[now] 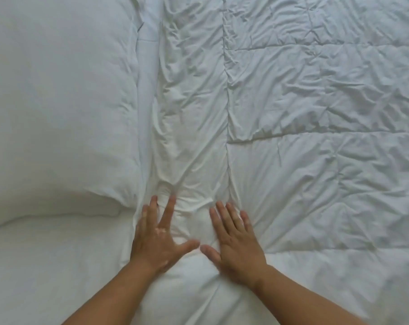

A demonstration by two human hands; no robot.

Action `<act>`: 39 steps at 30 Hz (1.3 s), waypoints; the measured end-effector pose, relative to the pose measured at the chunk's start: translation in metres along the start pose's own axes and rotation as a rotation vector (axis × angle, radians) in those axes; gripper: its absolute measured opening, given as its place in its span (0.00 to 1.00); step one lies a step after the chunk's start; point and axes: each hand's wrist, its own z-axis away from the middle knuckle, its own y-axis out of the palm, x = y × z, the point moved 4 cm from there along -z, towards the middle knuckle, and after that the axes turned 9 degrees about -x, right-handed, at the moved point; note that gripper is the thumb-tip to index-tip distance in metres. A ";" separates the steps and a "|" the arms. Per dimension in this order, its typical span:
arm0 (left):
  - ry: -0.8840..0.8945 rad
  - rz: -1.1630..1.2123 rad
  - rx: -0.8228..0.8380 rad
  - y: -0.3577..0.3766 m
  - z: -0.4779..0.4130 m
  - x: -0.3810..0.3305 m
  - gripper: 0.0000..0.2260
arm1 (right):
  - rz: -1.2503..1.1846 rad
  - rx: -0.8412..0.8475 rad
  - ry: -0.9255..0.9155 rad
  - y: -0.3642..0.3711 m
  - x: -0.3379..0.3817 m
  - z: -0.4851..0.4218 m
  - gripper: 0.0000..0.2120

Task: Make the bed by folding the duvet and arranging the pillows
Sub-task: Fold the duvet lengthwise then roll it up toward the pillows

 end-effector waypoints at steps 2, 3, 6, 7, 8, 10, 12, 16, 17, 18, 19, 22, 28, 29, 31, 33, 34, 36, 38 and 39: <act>-0.149 0.020 0.068 0.002 0.025 -0.002 0.59 | -0.084 0.003 -0.019 -0.001 0.001 0.021 0.41; -0.210 0.027 0.086 0.003 0.037 -0.003 0.59 | -0.137 0.029 -0.033 -0.004 0.001 0.032 0.42; -0.296 0.013 0.067 0.007 0.068 -0.001 0.52 | -0.208 0.035 -0.105 -0.020 -0.005 0.071 0.47; -0.291 0.013 0.023 0.007 0.075 0.002 0.46 | -0.186 0.042 -0.133 -0.023 -0.008 0.085 0.49; -0.273 0.030 -0.022 0.006 0.079 0.004 0.41 | -0.140 0.057 -0.164 -0.022 -0.012 0.100 0.50; -0.207 0.102 -0.098 -0.003 0.079 0.010 0.33 | -0.026 0.094 -0.216 -0.015 -0.019 0.126 0.51; -0.120 0.182 -0.217 -0.024 0.072 0.022 0.26 | 0.068 0.127 -0.222 -0.006 -0.024 0.140 0.51; -0.097 0.118 -0.292 -0.019 0.064 0.064 0.23 | 0.028 0.021 -0.102 0.012 -0.035 0.145 0.41; -0.146 0.110 -0.244 -0.005 0.066 0.068 0.24 | 0.004 -0.005 -0.076 0.018 -0.034 0.147 0.38; -0.192 0.085 -0.186 0.011 0.067 0.067 0.26 | -0.003 -0.021 -0.049 0.023 -0.033 0.149 0.37; -0.226 0.031 -0.138 0.027 0.068 0.062 0.27 | -0.006 -0.015 -0.020 0.028 -0.033 0.151 0.35; -0.183 -0.182 -0.276 0.035 0.079 0.033 0.30 | -0.050 0.030 -0.030 0.025 -0.030 0.158 0.34; 0.394 -0.170 -0.343 0.031 0.095 -0.065 0.23 | -0.134 -0.074 0.084 -0.042 -0.088 0.150 0.31; 0.449 -0.153 -0.233 0.040 0.097 -0.092 0.25 | -0.104 -0.110 0.178 -0.053 -0.114 0.151 0.30; 0.522 -0.172 -0.002 0.063 0.105 -0.144 0.27 | -0.047 -0.140 0.369 -0.070 -0.169 0.160 0.28; 0.592 -0.238 0.128 0.089 0.118 -0.194 0.30 | -0.007 -0.137 0.501 -0.083 -0.225 0.181 0.27; 0.640 -0.265 0.162 0.096 0.126 -0.217 0.32 | 0.005 -0.129 0.544 -0.088 -0.248 0.192 0.27; 0.737 -0.301 0.213 0.116 0.140 -0.274 0.32 | 0.020 -0.121 0.629 -0.102 -0.307 0.222 0.27; 0.768 -0.305 0.251 0.131 0.146 -0.329 0.29 | 0.039 -0.160 0.700 -0.121 -0.365 0.247 0.26; 0.777 -0.296 0.245 0.137 0.147 -0.357 0.29 | 0.043 -0.193 0.743 -0.130 -0.394 0.258 0.25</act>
